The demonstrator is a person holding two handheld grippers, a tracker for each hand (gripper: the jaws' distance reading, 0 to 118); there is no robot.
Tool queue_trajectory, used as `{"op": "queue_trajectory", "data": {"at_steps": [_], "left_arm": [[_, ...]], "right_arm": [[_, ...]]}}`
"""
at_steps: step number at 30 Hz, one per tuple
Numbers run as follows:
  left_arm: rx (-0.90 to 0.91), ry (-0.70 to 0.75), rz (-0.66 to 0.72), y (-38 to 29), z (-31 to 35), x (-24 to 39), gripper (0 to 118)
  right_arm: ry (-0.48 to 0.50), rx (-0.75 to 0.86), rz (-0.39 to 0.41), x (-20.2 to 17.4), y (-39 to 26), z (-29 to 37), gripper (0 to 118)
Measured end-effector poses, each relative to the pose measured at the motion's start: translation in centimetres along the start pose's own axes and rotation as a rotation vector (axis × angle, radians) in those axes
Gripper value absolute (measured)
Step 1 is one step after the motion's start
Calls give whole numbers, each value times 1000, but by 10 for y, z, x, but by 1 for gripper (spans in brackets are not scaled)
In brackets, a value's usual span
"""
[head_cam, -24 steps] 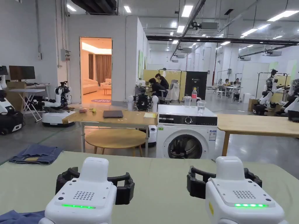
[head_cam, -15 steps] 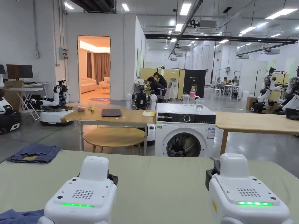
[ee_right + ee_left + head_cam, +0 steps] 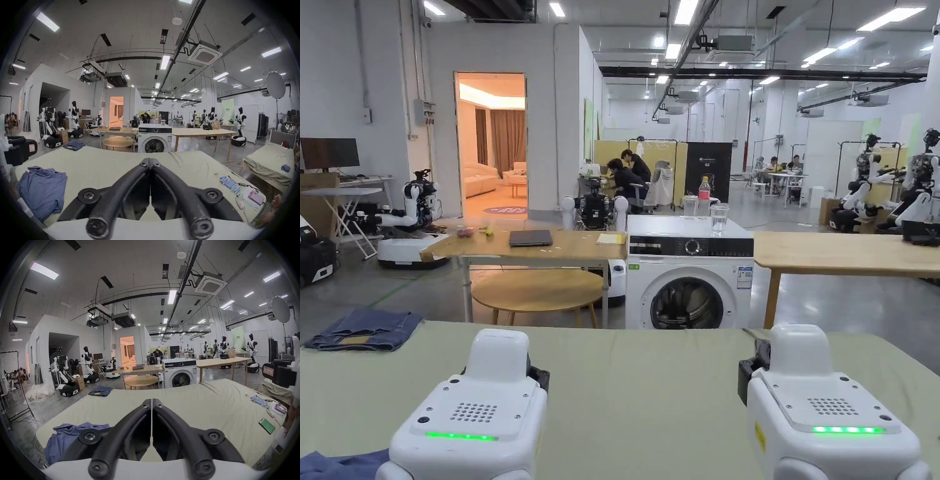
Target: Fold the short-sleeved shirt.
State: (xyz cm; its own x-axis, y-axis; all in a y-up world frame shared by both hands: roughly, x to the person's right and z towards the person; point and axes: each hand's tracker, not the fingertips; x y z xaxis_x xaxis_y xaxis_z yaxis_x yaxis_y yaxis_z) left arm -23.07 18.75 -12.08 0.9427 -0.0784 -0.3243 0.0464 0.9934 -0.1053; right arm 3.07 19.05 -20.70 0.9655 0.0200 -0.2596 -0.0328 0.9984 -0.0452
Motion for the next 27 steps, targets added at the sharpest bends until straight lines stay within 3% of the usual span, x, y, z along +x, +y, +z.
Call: {"op": "queue_trajectory", "data": {"at_steps": [17,21,27], "left_arm": [[0,30,19,-6,7,-18,0],[-5,115,27,-7,22,-56,0],[-21,352,45,-16,74,-149,0]], "right_arm": [[32,-17,25,-19,-3,-2,0],[120,-14,19,-56,-1,-6,0],[362,-9,25,-160,1,-2,0]]}}
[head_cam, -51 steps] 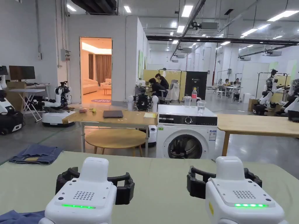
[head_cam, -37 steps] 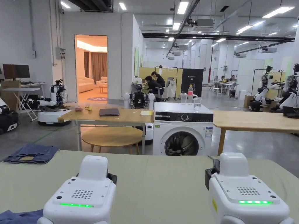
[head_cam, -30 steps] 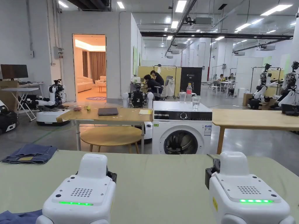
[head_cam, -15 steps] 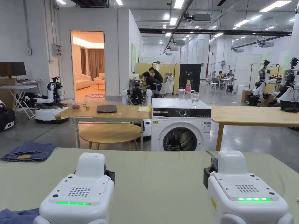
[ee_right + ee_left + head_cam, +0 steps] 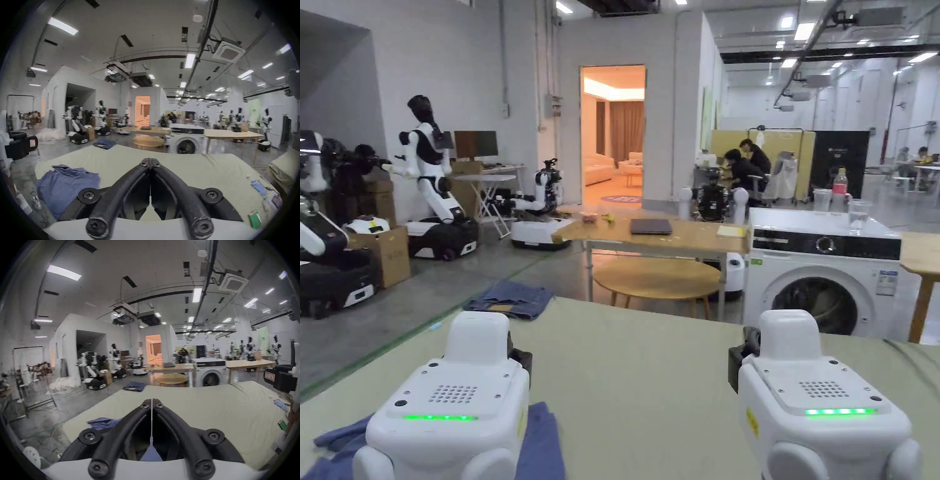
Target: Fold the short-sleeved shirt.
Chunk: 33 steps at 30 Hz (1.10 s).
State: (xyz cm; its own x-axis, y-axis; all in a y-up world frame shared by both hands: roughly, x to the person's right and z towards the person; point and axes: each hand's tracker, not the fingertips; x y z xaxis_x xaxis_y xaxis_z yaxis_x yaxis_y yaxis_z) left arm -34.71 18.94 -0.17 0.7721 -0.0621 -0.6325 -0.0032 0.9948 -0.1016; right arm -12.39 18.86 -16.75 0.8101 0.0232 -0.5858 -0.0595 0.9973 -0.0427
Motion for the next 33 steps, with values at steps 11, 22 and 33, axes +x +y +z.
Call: {"op": "queue_trajectory", "data": {"at_steps": [11,22,33], "left_arm": [[-167,210,34,-40,6,-116,0],[-389,3,47,-93,-133,-87,118],[-782,-179,55,-222,-296,-14,117]], "right_arm": [[216,-51,-9,-87,-25,-32,0],[174,-91,8,-68,-46,-69,0],[27,-192,2,-14,-85,-104,0]]}}
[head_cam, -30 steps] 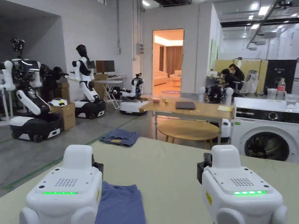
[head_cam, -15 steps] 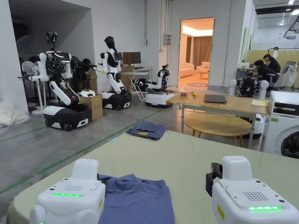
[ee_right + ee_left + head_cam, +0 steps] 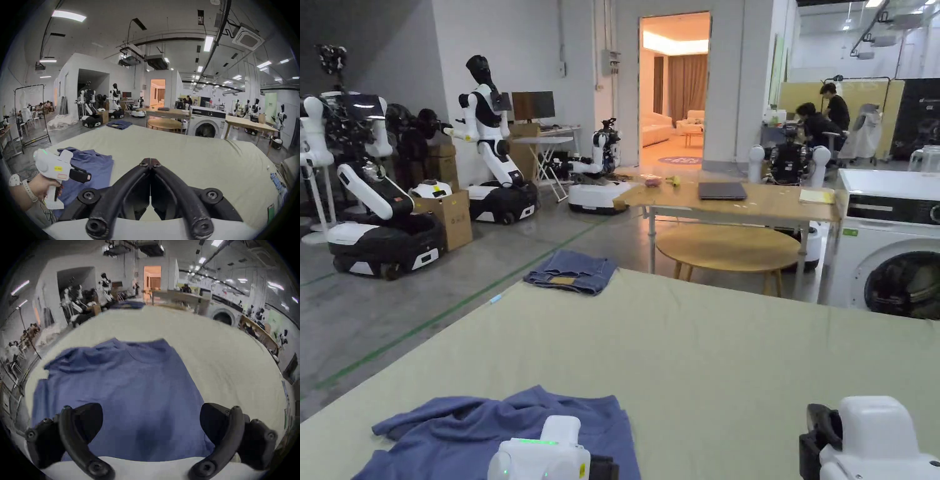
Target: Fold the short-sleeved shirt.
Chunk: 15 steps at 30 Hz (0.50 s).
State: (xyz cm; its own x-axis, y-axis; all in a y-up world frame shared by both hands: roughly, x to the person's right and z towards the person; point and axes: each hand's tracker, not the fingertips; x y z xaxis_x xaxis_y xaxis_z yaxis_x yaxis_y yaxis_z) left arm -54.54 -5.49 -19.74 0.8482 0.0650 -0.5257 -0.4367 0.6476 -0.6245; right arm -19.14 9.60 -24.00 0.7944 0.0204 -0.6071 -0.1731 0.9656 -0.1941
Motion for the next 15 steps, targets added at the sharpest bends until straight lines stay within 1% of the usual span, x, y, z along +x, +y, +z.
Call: {"op": "queue_trajectory", "data": {"at_steps": [2,3,4,5,6,7,8,9,10,11,13,14,15], "left_arm": [[-35,21,-27,-3,-18,8,117],[-63,54,-61,-6,-25,9,115],[-98,88,-104,-10,-30,9,104],[-132,109,-151,-14,-35,8,87],[-158,87,-185,-18,-36,6,83],[-102,65,-132,-16,-27,2,73],[-109,57,-89,-13,-21,0,50],[-101,52,-86,-10,-14,3,14],[-79,71,-95,-9,-7,7,0],[-61,129,-122,-10,-6,7,0],[-45,77,-84,-19,-3,6,0],[-43,77,-83,-17,16,17,0],[-1,41,-69,-15,28,26,0]], "right_arm": [[-26,-13,-14,10,-6,-3,0],[-39,-22,-20,14,-8,-4,0],[-46,-29,-24,17,-9,-1,0],[-51,-33,-28,20,-10,0,0],[-58,-34,-31,24,-11,2,0],[-67,-33,-35,27,-11,4,0],[-73,-31,-38,29,-10,8,0],[-78,-26,-44,33,-10,12,0],[-83,-23,-50,37,-9,15,0],[-87,-22,-51,41,-8,19,0],[-108,-14,-49,51,-5,31,0],[-114,-11,-47,57,-4,37,0],[-127,-6,-44,64,-3,45,0]]}}
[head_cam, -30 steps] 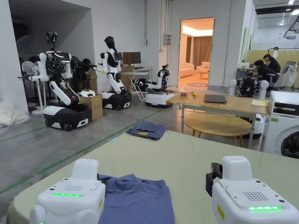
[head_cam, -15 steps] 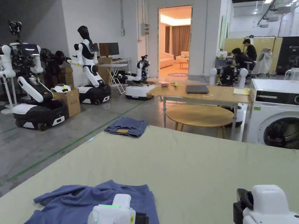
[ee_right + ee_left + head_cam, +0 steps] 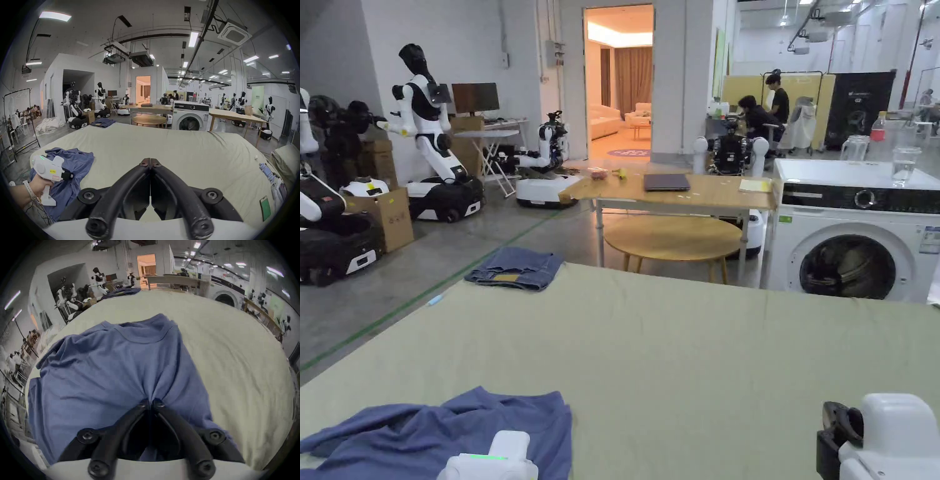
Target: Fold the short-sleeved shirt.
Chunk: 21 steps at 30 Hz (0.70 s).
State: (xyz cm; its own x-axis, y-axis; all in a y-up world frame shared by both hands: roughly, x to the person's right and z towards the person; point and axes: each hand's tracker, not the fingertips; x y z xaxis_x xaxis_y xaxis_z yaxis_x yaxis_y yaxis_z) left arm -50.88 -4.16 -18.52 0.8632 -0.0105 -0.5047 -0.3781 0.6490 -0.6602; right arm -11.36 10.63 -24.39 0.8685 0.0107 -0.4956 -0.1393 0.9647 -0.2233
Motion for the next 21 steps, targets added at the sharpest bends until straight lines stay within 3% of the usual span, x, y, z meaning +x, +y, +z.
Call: {"op": "queue_trajectory", "data": {"at_steps": [8,15,19,21], "left_arm": [[214,-309,-69,62,65,132,0],[368,-648,-262,78,146,313,0],[289,-706,-379,57,135,391,0],[193,-660,-421,39,106,415,0]], "right_arm": [[-122,35,-20,76,9,52,0],[-262,63,-48,150,9,102,0],[-324,43,-42,183,0,119,0],[-342,39,-45,196,-5,124,0]]}}
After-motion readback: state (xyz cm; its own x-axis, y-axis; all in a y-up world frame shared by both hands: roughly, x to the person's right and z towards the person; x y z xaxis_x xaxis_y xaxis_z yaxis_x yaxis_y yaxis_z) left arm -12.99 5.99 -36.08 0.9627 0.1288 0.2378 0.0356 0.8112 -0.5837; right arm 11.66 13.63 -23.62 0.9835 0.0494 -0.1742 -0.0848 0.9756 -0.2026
